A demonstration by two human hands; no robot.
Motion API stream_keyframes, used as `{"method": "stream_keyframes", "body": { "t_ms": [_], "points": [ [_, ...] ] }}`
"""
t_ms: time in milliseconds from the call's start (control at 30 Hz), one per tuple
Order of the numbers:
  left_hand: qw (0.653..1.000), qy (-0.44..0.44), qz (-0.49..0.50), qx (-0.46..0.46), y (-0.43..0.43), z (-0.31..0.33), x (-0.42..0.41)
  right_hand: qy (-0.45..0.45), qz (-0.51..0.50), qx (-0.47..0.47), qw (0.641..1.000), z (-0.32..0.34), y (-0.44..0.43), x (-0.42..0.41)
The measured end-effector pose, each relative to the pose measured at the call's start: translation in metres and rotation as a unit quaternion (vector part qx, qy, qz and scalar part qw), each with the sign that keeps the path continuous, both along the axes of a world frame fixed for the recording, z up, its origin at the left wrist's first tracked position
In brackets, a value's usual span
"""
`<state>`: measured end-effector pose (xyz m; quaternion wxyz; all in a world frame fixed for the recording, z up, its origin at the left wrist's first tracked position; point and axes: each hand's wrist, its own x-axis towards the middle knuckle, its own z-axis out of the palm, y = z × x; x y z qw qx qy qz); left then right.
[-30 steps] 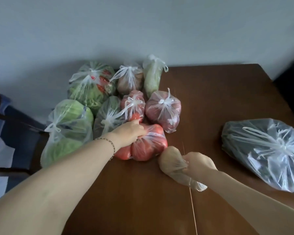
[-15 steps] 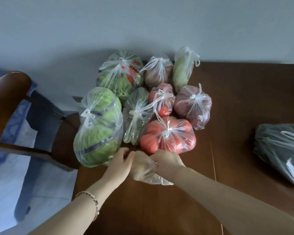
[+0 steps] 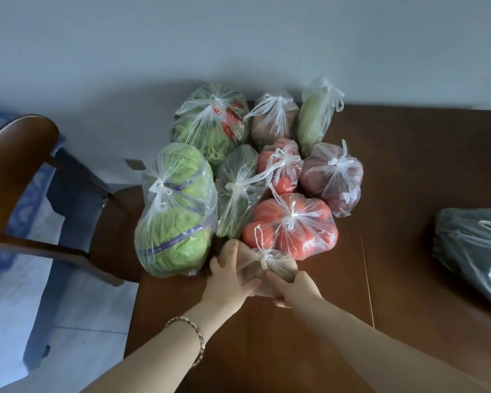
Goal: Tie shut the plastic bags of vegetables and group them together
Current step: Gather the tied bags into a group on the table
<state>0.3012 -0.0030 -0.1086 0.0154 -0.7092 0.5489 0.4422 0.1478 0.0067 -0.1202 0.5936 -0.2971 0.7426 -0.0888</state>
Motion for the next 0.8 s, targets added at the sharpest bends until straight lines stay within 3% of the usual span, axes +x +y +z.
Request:
{"method": "stream_keyframes", "body": {
  "t_ms": [100, 167, 267, 333, 433, 500, 600, 667, 800],
  "points": [
    [1.0, -0.021, 0.011, 0.004, -0.005, 0.004, 0.002, 0.012, 0.004, -0.048, 0.999, -0.003, -0.005, 0.01],
    [0.998, -0.067, 0.0, 0.02, -0.009, 0.012, 0.0, -0.01, 0.052, -0.032, 0.998, 0.003, -0.011, 0.009],
    [0.968, -0.224, -0.11, -0.002, -0.016, 0.029, -0.018, -0.05, 0.147, 0.002, 0.988, 0.02, -0.019, -0.012],
    [0.941, -0.272, -0.186, -0.077, -0.023, 0.046, -0.046, -0.005, 0.18, -0.079, 0.981, 0.033, -0.024, -0.041],
    [0.943, -0.198, -0.213, -0.16, -0.037, 0.064, -0.099, 0.111, 0.148, -0.224, 0.957, 0.057, -0.028, -0.103],
    [0.951, -0.155, -0.212, -0.165, -0.047, 0.066, -0.134, 0.148, 0.165, -0.251, 0.942, 0.071, -0.032, -0.149],
    [0.953, -0.134, -0.236, -0.134, -0.058, 0.068, -0.205, 0.199, 0.21, -0.253, 0.923, 0.085, -0.032, -0.24],
    [0.953, -0.127, -0.249, -0.119, -0.06, 0.071, -0.257, 0.28, 0.241, -0.239, 0.898, 0.089, -0.029, -0.303],
    [0.956, -0.115, -0.252, -0.097, -0.055, 0.075, -0.35, 0.467, 0.325, -0.133, 0.811, 0.089, -0.018, -0.411]
  ]
}}
